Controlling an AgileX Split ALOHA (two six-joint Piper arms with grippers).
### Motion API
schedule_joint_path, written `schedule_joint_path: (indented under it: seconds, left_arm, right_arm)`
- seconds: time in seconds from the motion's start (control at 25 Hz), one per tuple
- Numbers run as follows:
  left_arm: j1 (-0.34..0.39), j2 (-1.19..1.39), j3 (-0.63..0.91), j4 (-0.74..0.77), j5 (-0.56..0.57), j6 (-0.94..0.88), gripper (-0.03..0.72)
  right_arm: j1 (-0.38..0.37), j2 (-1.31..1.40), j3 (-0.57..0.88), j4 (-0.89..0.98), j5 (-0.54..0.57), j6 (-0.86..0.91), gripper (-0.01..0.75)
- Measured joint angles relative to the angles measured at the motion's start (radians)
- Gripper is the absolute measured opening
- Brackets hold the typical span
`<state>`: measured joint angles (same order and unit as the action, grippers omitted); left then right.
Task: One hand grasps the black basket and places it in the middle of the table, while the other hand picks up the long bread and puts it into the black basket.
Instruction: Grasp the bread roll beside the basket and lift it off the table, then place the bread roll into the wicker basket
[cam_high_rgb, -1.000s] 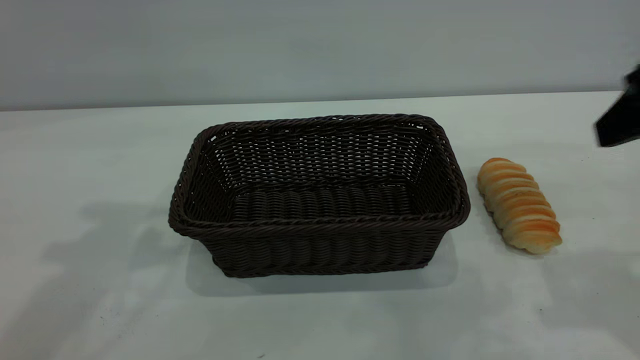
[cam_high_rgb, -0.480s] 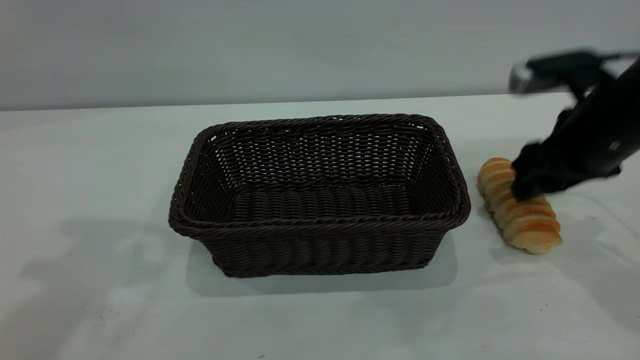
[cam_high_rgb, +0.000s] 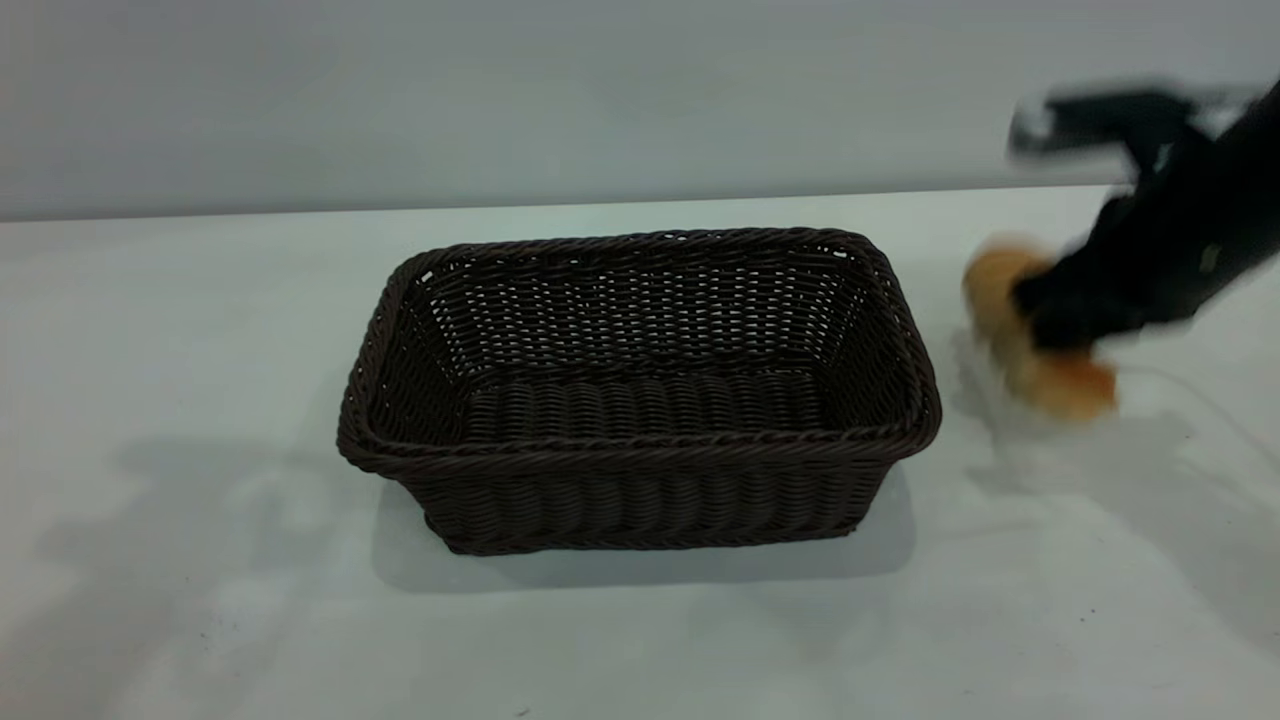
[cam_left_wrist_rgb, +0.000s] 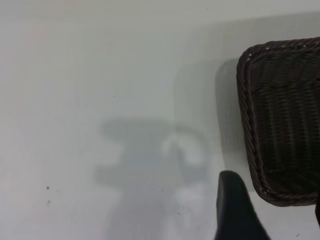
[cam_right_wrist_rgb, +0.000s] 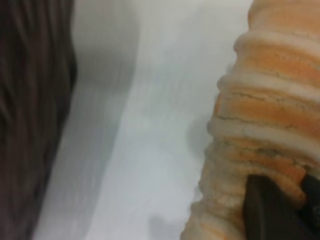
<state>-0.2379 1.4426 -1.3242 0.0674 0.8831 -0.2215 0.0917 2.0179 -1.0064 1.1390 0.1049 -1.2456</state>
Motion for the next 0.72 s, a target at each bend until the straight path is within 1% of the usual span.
schedule_joint_path:
  seconds: [0.12, 0.24, 0.32, 0.4, 0.48, 0.6, 0.72]
  left_arm:
    - [0.000, -0.002, 0.000, 0.000, 0.003, 0.000, 0.449]
    - [0.000, -0.002, 0.000, 0.000, 0.005, 0.003, 0.449]
    - [0.000, -0.002, 0.000, 0.000, 0.005, 0.010, 0.449]
    - [0.000, -0.002, 0.000, 0.000, 0.005, 0.012, 0.449]
    - [0.000, -0.002, 0.000, 0.000, 0.005, 0.015, 0.449]
    - [0.000, -0.002, 0.000, 0.000, 0.005, 0.015, 0.449]
    - [0.000, -0.004, 0.000, 0.002, 0.006, 0.023, 0.449]
  right_arm:
    - [-0.005, -0.120, 0.000, 0.002, 0.012, 0.000, 0.042]
    - [0.011, -0.191, -0.007, 0.025, 0.083, 0.000, 0.043]
    - [0.045, -0.199, -0.018, 0.054, 0.142, 0.000, 0.051]
    - [0.102, -0.194, -0.026, 0.082, 0.177, -0.001, 0.075]
    - [0.161, -0.181, -0.032, 0.103, 0.188, -0.010, 0.111]
    - [0.232, -0.154, -0.033, 0.126, 0.184, -0.035, 0.204]
    - [0.248, -0.142, -0.033, 0.129, 0.180, -0.041, 0.331]
